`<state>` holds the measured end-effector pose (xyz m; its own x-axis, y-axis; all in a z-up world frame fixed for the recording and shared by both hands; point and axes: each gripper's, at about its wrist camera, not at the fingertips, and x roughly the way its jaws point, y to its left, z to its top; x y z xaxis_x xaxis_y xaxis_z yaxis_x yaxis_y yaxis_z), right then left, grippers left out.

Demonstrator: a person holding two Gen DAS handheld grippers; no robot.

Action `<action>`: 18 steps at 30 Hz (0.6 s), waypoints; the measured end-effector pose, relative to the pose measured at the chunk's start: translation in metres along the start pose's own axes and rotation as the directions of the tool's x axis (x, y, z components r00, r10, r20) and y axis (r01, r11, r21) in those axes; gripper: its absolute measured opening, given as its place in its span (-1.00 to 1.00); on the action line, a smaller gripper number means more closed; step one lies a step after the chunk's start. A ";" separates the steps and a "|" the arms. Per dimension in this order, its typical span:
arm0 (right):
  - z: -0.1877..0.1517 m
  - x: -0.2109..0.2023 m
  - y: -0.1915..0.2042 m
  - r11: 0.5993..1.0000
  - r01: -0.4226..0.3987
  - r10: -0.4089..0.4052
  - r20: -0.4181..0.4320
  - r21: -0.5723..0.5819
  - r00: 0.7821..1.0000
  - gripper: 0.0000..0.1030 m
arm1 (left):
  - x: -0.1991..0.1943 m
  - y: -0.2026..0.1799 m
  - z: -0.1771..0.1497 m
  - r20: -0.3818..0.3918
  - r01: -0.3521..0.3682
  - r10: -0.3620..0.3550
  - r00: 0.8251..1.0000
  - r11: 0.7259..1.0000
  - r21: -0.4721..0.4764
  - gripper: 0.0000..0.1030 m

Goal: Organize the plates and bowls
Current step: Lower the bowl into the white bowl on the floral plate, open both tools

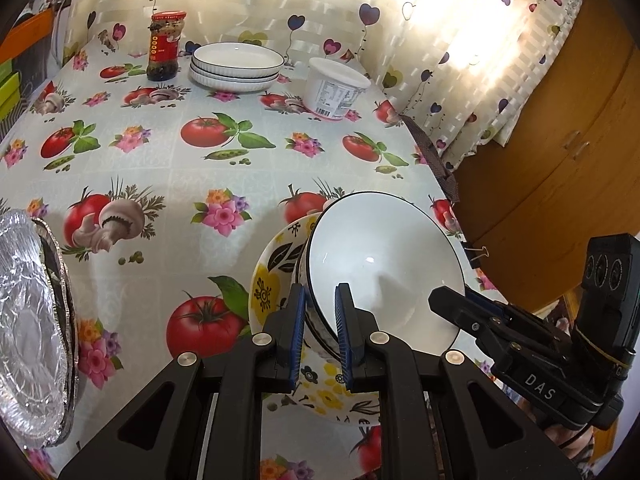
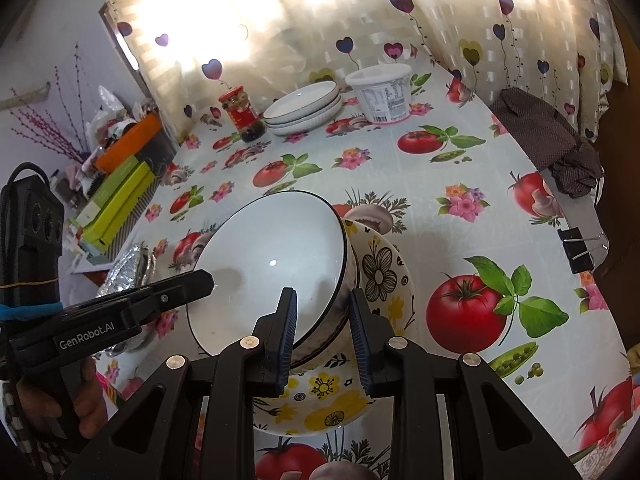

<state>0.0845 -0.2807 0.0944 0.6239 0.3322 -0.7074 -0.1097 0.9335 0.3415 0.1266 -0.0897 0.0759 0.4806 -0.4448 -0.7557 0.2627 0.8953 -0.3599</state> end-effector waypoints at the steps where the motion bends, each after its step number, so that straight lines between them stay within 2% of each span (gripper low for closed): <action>1: 0.000 0.000 0.000 1.000 0.001 -0.001 0.001 0.000 1.000 -0.50 | 0.000 0.000 0.000 0.002 -0.001 0.001 1.000 1.000 0.003 -0.72; 18: 0.002 -0.001 0.000 1.000 0.007 -0.007 0.012 -0.003 1.000 -0.47 | 0.000 -0.004 -0.005 0.028 -0.025 0.024 0.999 0.998 0.051 -0.67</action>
<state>0.0859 -0.2810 0.0962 0.6335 0.3240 -0.7026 -0.1079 0.9362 0.3344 0.1216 -0.0934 0.0748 0.5103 -0.4238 -0.7484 0.2925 0.9038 -0.3123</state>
